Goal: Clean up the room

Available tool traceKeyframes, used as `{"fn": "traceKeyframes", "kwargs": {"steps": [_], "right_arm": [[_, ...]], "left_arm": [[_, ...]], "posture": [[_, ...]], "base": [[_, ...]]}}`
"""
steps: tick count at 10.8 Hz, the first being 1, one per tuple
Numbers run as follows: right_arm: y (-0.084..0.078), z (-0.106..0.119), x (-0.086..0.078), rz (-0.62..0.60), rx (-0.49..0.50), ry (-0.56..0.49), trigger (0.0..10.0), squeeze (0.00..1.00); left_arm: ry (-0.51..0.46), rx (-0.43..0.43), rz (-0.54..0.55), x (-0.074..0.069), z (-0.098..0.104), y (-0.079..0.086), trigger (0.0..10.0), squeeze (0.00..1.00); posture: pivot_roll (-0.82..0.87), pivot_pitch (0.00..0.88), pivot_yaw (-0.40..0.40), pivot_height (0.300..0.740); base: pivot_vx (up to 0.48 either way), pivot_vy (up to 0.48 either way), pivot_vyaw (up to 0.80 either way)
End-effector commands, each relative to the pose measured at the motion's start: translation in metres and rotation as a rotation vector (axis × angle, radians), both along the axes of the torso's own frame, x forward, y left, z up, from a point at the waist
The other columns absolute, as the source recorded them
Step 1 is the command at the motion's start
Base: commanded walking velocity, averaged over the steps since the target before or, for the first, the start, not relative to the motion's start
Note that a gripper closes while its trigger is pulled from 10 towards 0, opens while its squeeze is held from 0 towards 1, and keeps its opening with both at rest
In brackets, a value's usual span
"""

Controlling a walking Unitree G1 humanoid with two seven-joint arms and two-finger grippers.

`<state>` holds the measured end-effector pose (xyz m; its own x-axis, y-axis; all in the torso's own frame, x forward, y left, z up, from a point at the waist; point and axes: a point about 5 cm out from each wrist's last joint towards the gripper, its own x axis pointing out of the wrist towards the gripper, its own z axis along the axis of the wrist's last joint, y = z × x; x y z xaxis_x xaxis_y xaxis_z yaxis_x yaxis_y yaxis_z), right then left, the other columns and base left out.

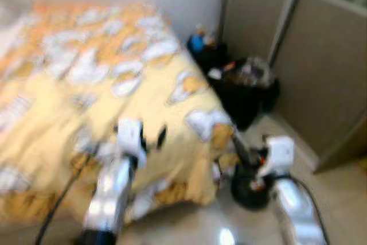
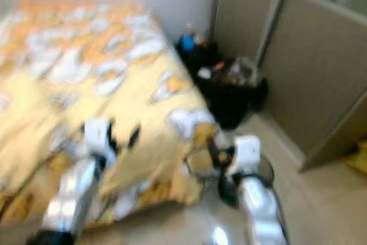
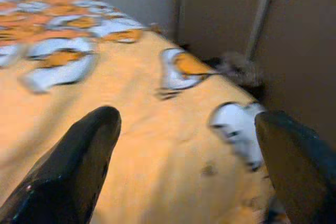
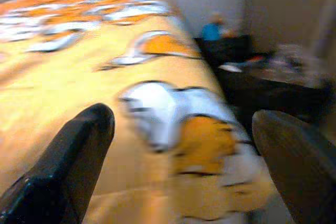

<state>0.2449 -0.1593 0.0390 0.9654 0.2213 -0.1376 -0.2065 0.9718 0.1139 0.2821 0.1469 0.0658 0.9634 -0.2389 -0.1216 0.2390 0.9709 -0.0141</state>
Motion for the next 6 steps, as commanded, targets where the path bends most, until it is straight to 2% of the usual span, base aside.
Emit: {"fn": "traceKeyframes", "kwargs": {"steps": [1,2,3,4,5,6], "right_arm": [[0.0,0.005,0.004,0.023,-0.009,-0.019,10.0,0.0],[-0.004,0.001,-0.011,0.032,-0.016,0.0,10.0,0.0],[-0.006,-0.001,-0.021,0.038,-0.023,0.016,10.0,0.0],[-0.015,-0.01,-0.046,0.056,-0.058,0.067,10.0,0.0],[-0.018,-0.012,-0.049,0.06,-0.076,0.077,10.0,0.0],[-0.022,-0.008,-0.036,0.031,-0.081,0.058,10.0,0.0]], "left_arm": [[0.031,0.055,0.021,0.0,-0.007,0.0,10.0,0.0],[0.037,0.105,-0.014,-0.012,-0.012,0.008,10.0,0.0],[0.039,0.096,-0.031,-0.02,-0.013,0.013,10.0,0.0],[0.025,0.01,-0.093,-0.045,-0.012,0.017,10.0,0.0],[0.013,-0.018,-0.106,-0.049,-0.009,0.013,10.0,0.0],[-0.024,-0.05,-0.092,-0.037,0.0,0.001,10.0,0.0]], "posture": [[-0.01,0.0,0.028,0.74],[-0.01,0.0,0.023,0.74],[-0.01,0.0,0.021,0.74],[-0.01,0.0,0.026,0.74],[-0.01,0.0,0.023,0.74],[-0.01,0.0,0.023,0.74]], "base": [[0.0,0.0,0.44],[0.0,0.0,0.44],[0.0,0.0,0.44],[0.0,0.0,0.44],[0.0,0.0,0.44],[0.0,0.0,0.44]]}}
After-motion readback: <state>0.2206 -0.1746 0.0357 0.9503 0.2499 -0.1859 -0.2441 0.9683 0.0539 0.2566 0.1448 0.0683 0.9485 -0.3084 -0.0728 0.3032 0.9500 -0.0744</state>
